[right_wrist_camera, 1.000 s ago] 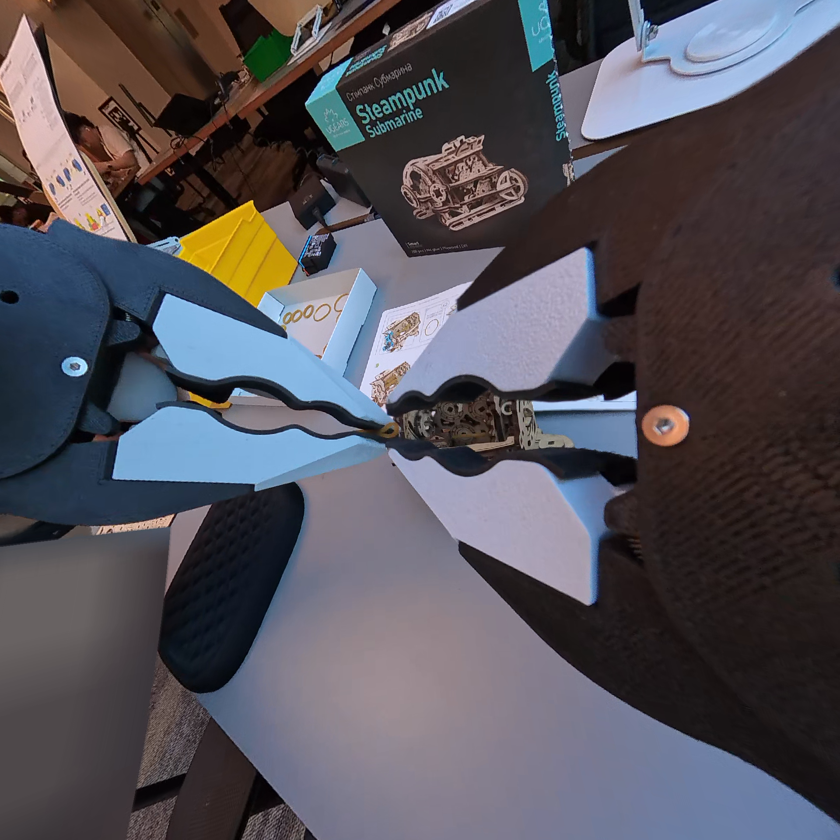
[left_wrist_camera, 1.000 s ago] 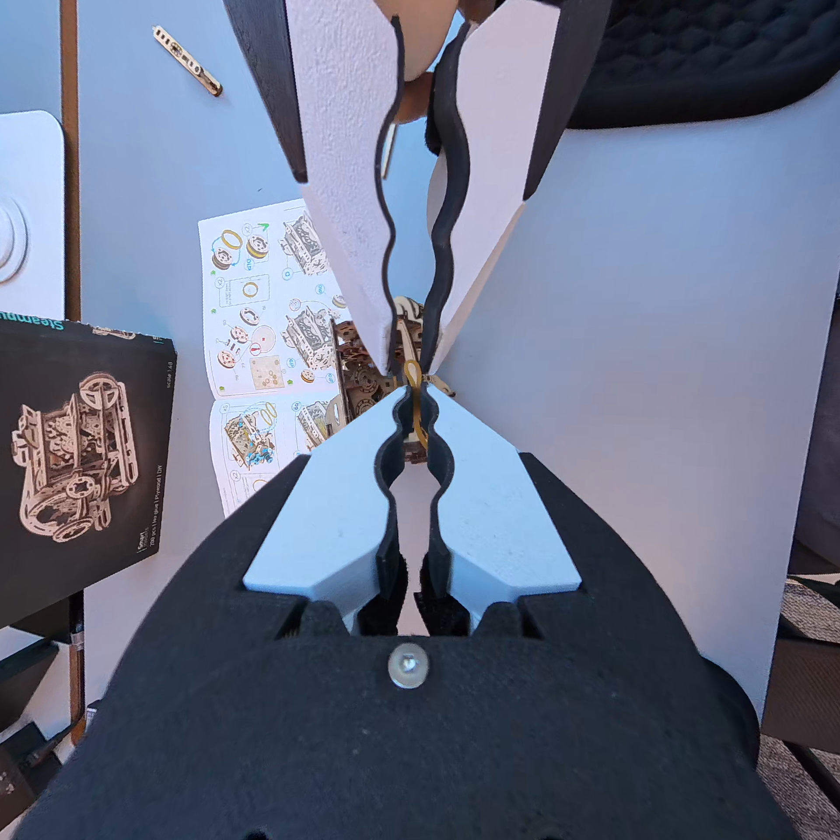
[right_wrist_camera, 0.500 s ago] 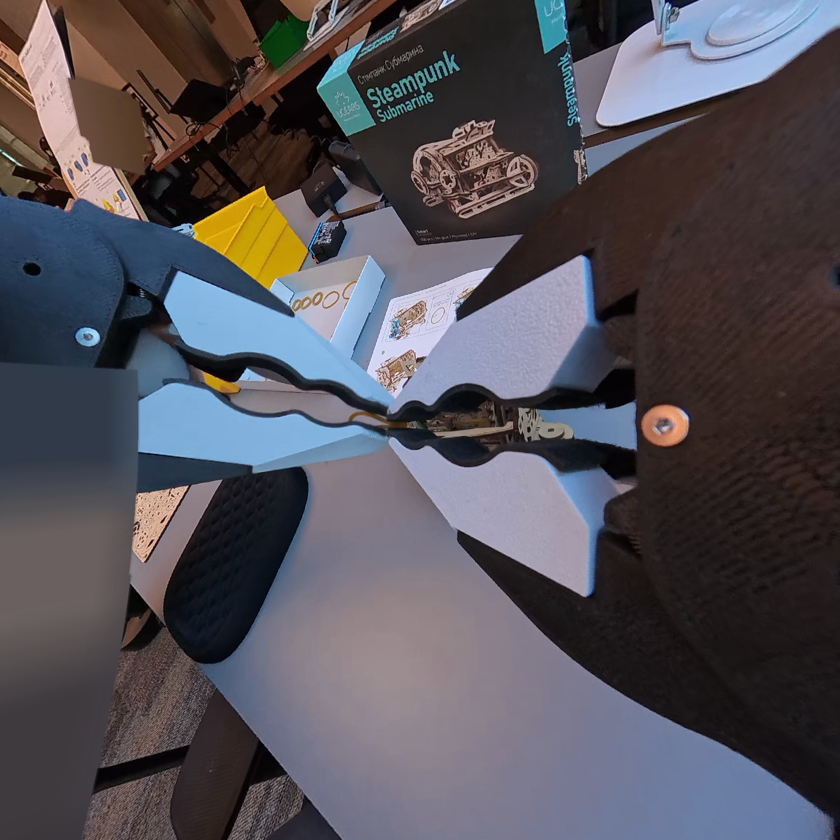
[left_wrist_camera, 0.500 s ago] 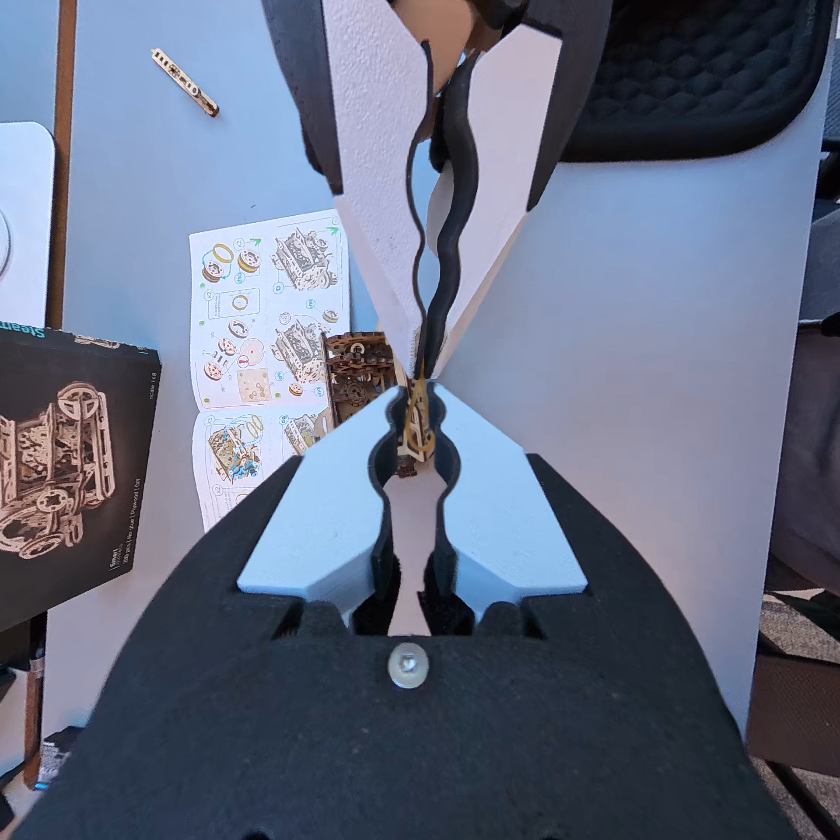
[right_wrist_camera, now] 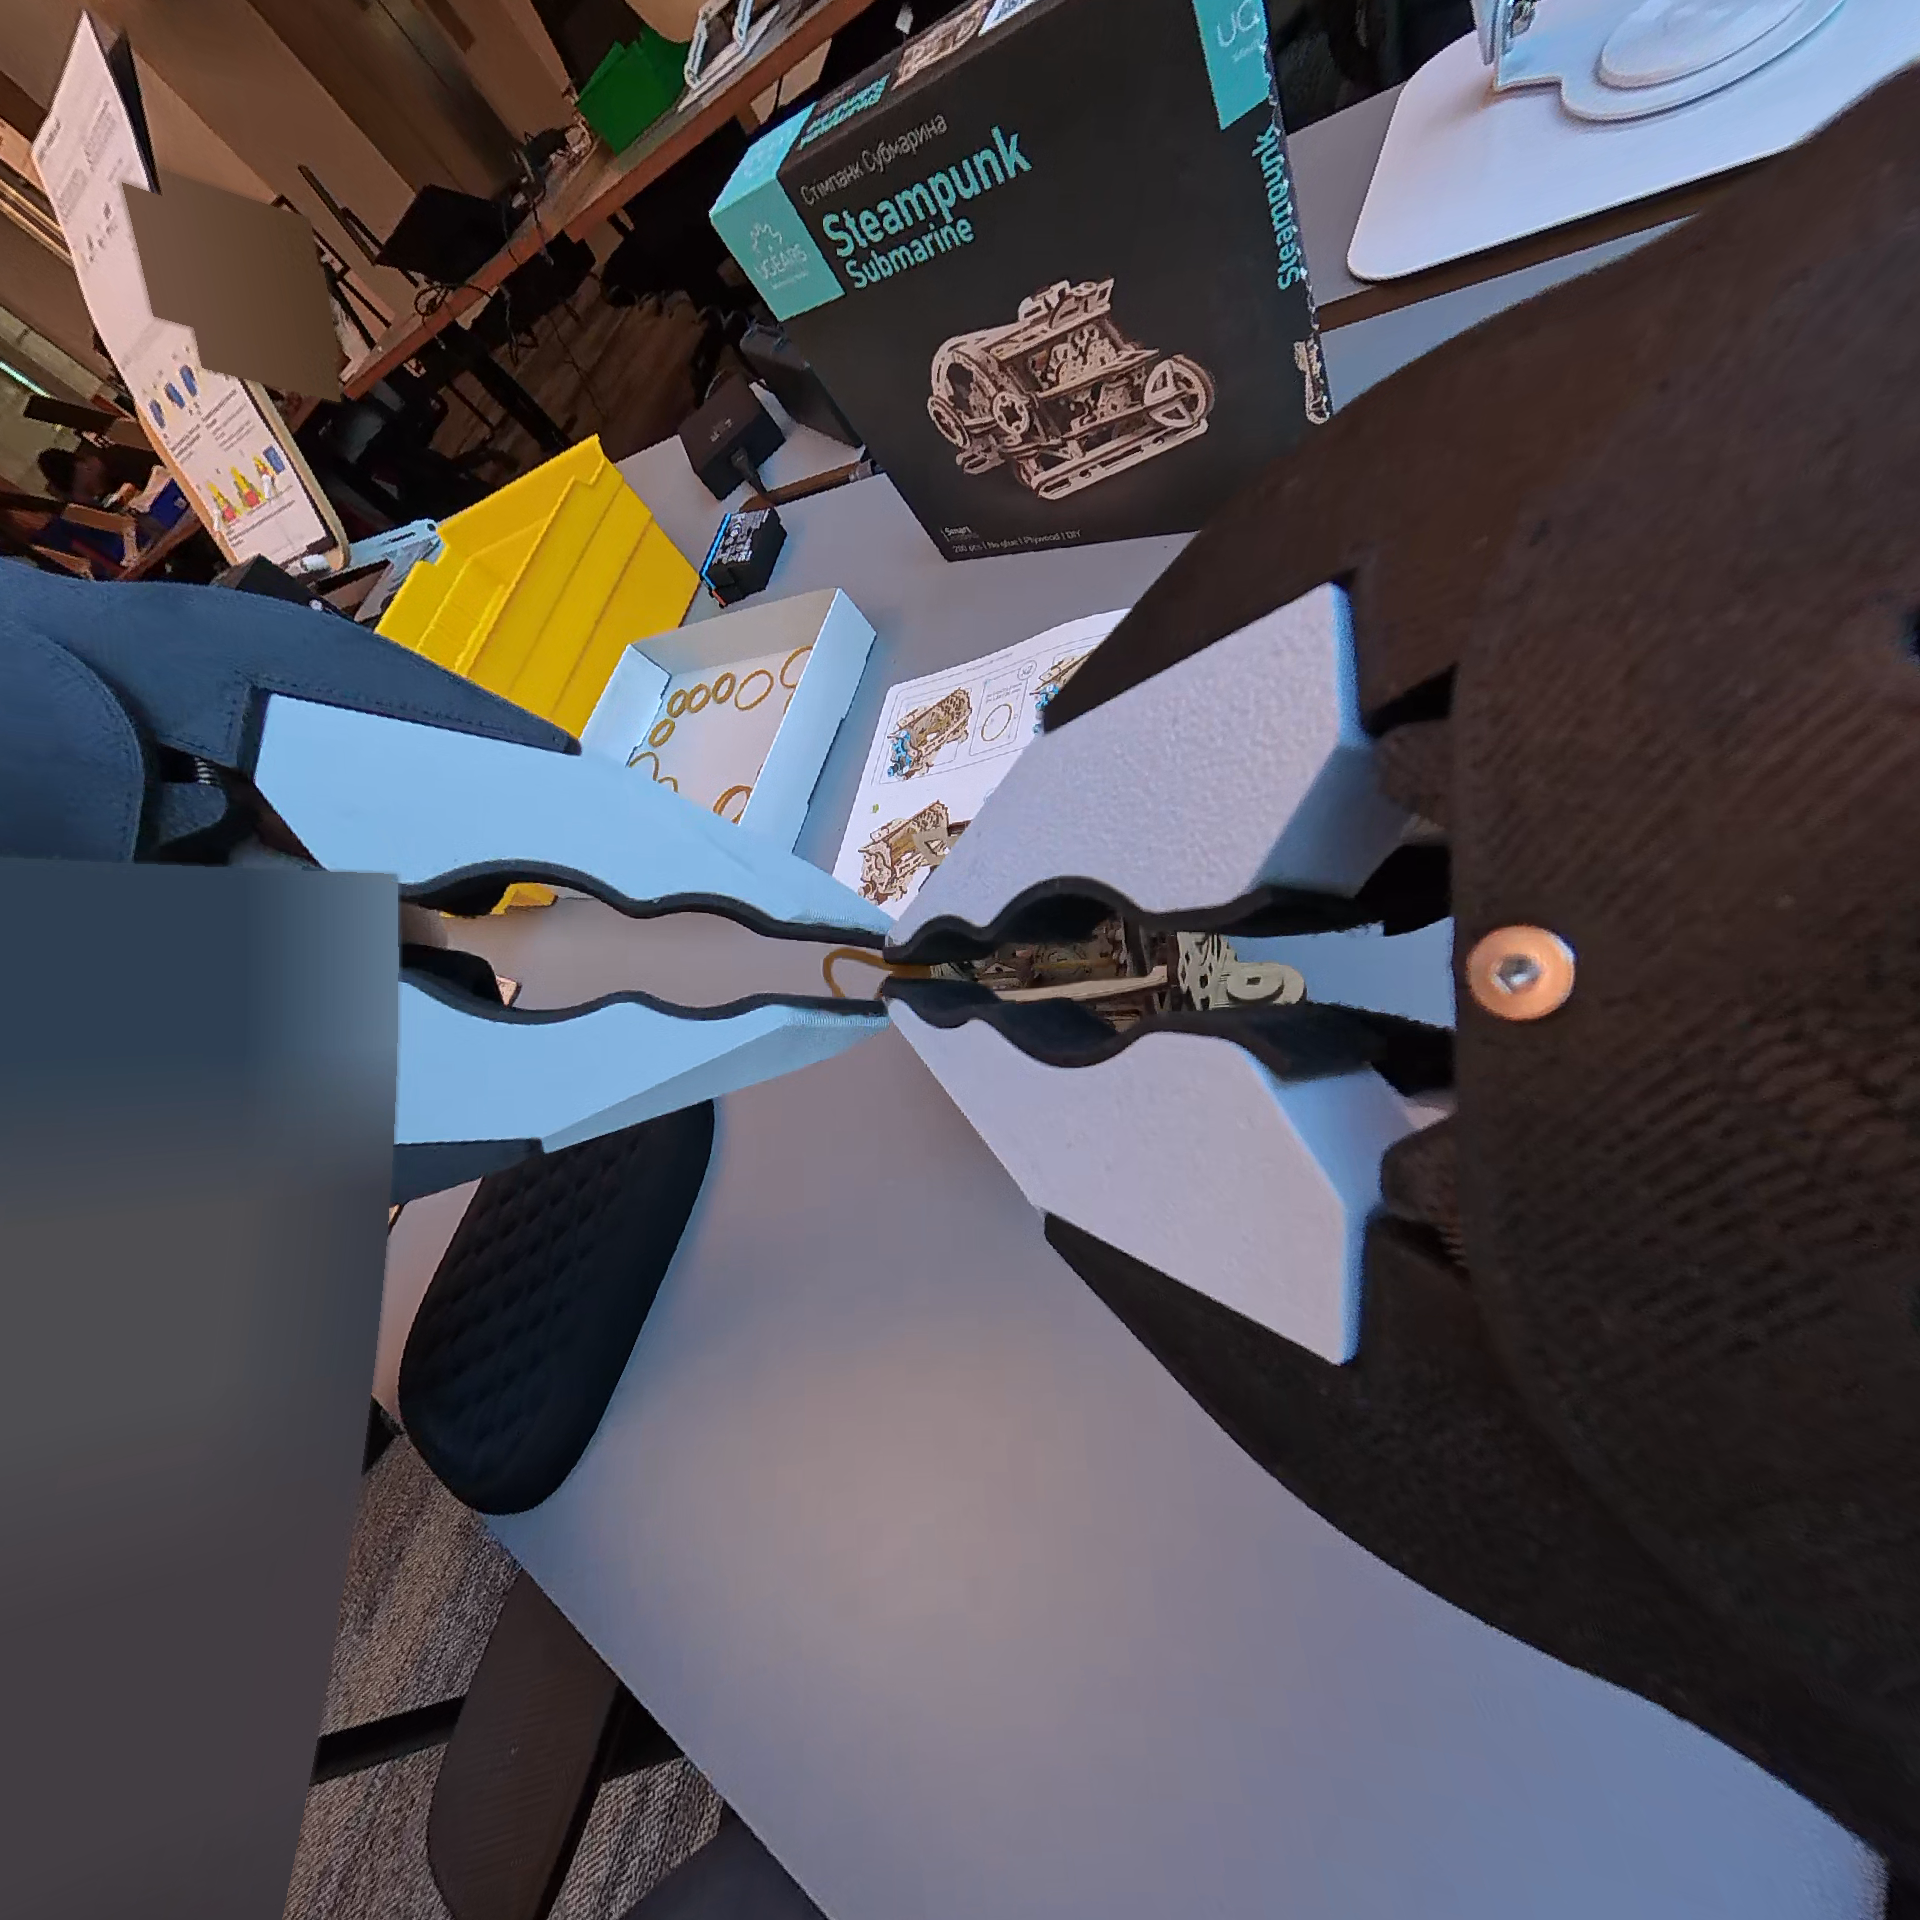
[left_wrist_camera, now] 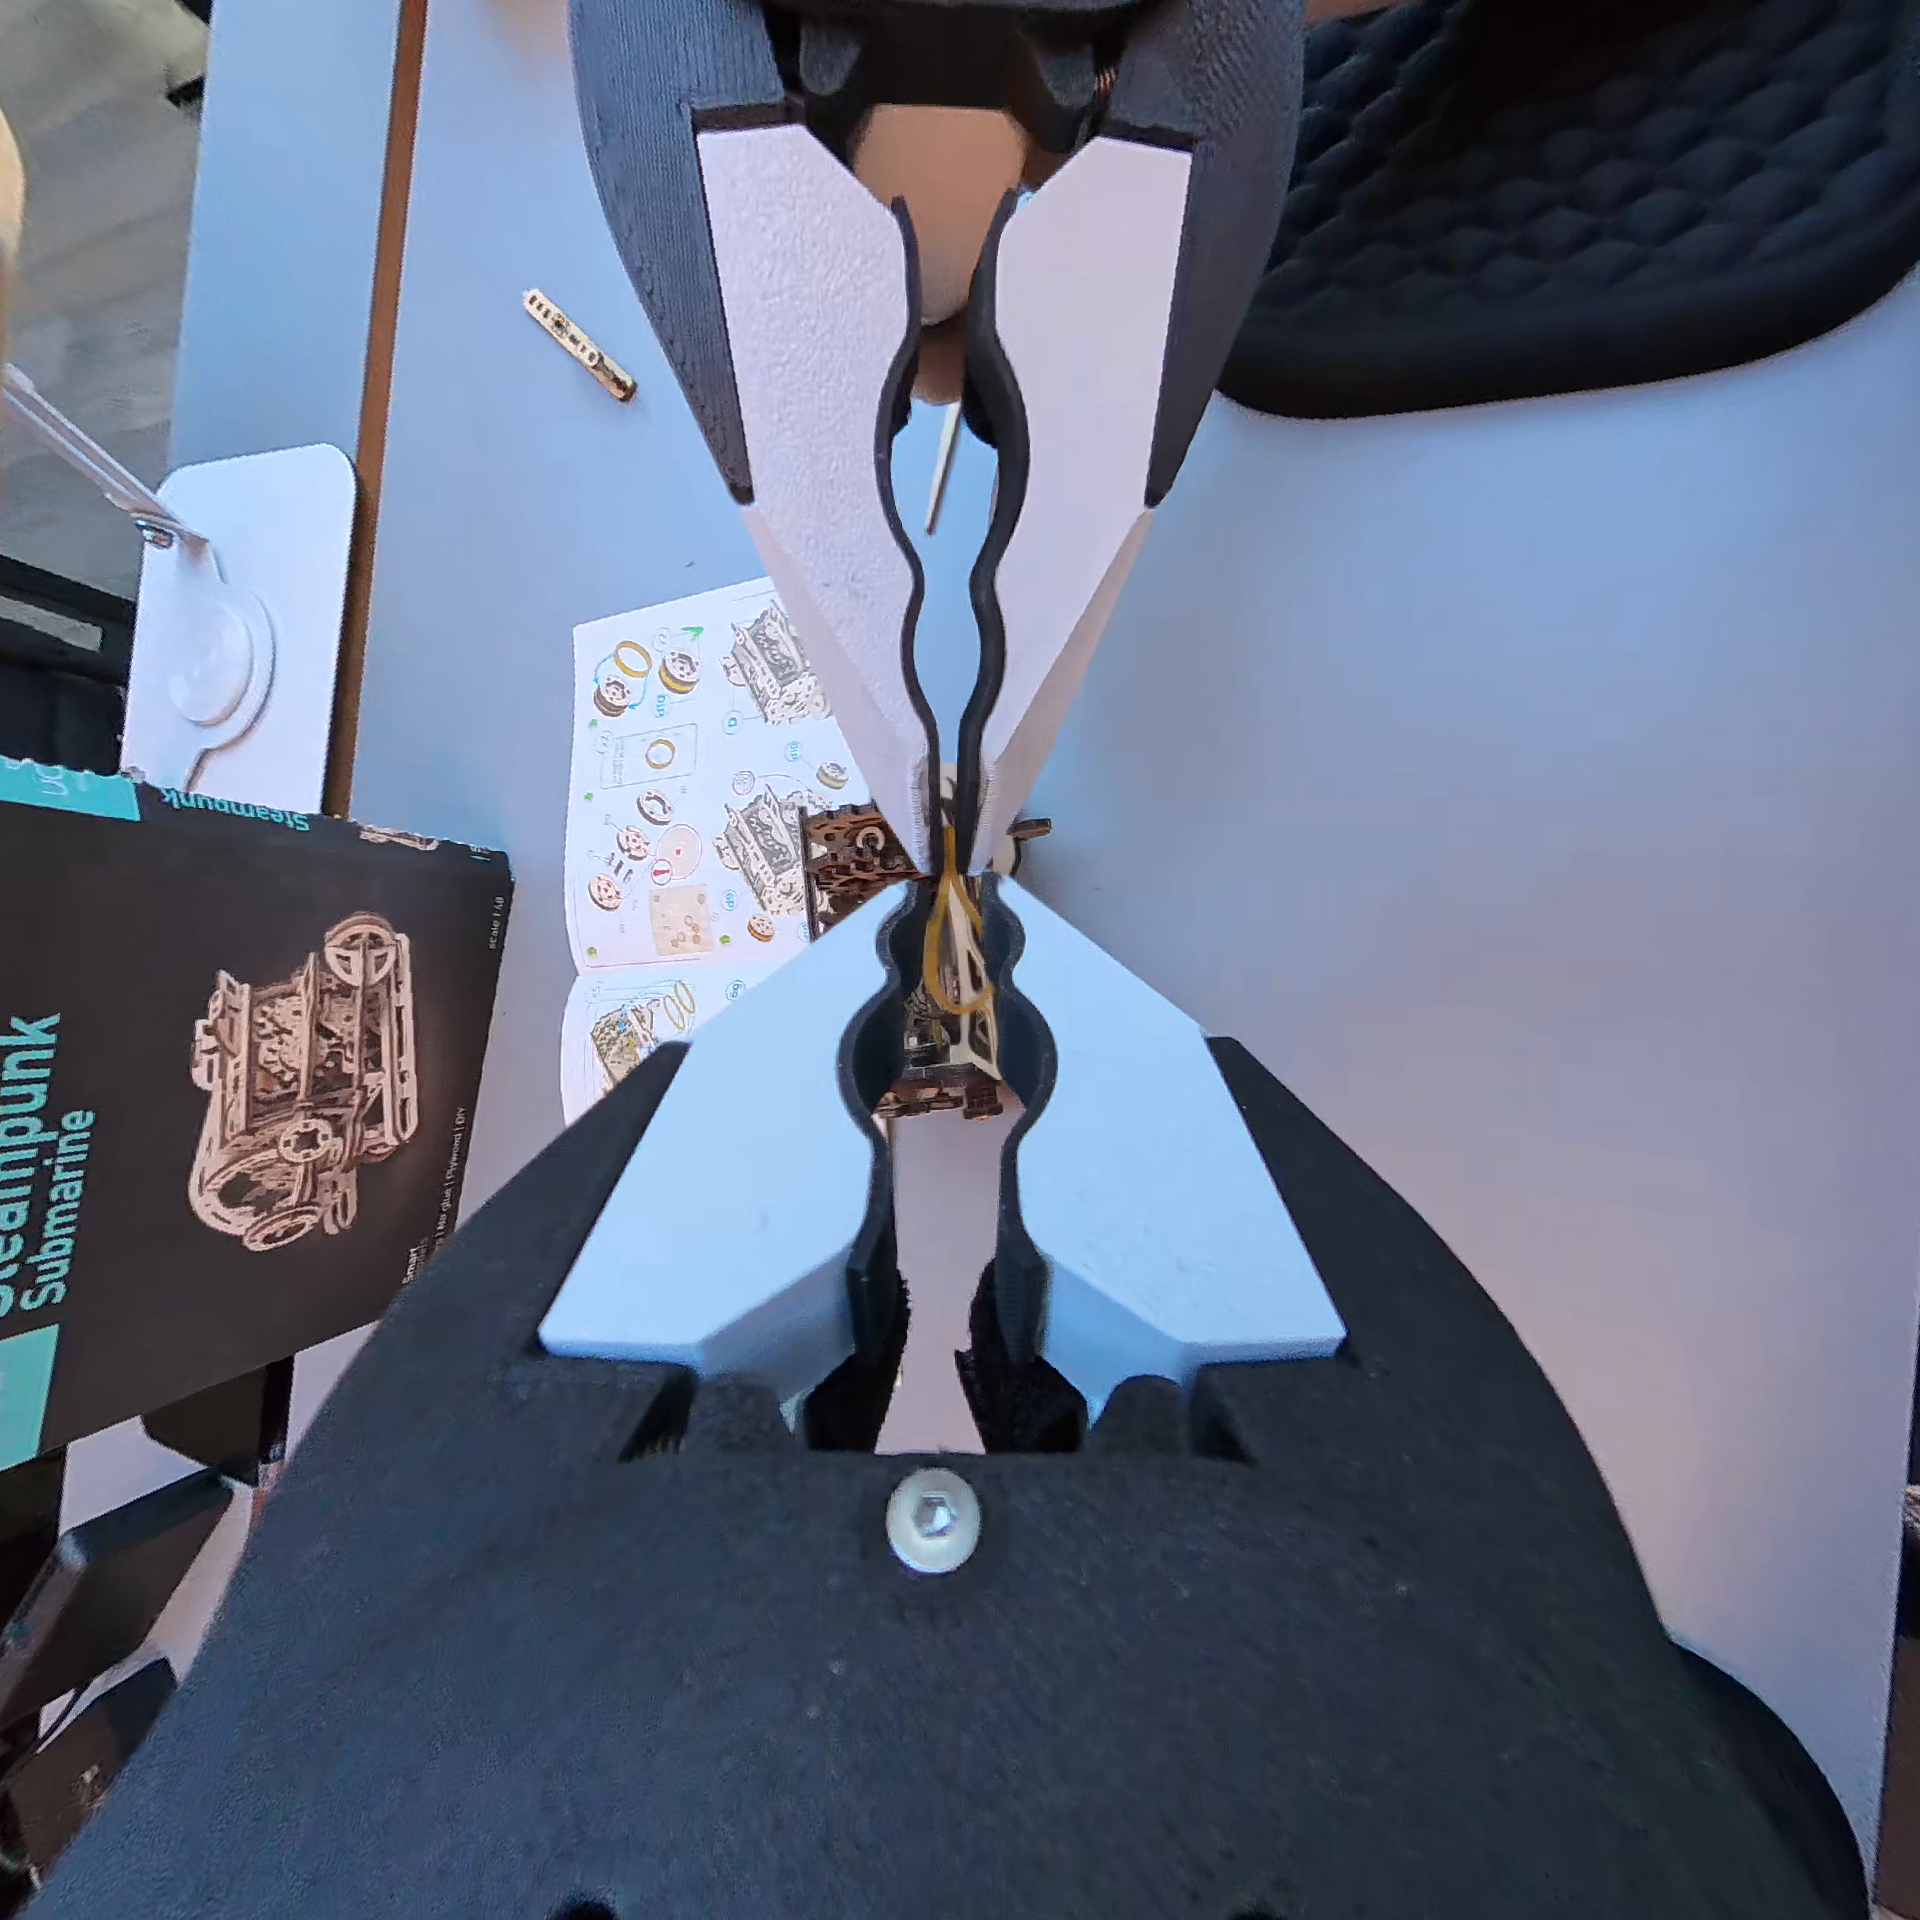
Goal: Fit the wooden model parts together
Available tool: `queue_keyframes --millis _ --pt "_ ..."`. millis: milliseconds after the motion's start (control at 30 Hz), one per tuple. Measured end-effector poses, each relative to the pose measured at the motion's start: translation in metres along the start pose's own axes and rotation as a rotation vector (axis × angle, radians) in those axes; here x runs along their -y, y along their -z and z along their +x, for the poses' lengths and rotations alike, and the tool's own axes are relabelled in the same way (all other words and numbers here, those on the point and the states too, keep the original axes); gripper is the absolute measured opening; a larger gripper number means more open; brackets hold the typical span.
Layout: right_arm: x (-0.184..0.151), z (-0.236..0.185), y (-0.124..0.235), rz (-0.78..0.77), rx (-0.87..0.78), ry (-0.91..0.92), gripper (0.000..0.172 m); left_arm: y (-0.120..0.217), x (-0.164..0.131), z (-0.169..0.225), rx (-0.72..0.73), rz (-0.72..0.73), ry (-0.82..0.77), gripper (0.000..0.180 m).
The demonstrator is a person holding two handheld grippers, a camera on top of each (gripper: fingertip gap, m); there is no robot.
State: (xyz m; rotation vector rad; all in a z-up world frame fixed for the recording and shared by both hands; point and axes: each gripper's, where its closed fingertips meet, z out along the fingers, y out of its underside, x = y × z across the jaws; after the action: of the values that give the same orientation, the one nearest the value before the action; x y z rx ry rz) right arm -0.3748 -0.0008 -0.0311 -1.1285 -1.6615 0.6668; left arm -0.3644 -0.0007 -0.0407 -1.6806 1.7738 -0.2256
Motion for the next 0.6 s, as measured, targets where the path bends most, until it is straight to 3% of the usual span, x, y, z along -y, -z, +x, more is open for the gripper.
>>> queue_keyframes --millis 600 --pt "-0.0013 0.0019 0.0031 0.007 0.005 -0.035 0.001 -0.0049 -0.0032 -0.0023 0.026 -0.010 -0.003 0.002"
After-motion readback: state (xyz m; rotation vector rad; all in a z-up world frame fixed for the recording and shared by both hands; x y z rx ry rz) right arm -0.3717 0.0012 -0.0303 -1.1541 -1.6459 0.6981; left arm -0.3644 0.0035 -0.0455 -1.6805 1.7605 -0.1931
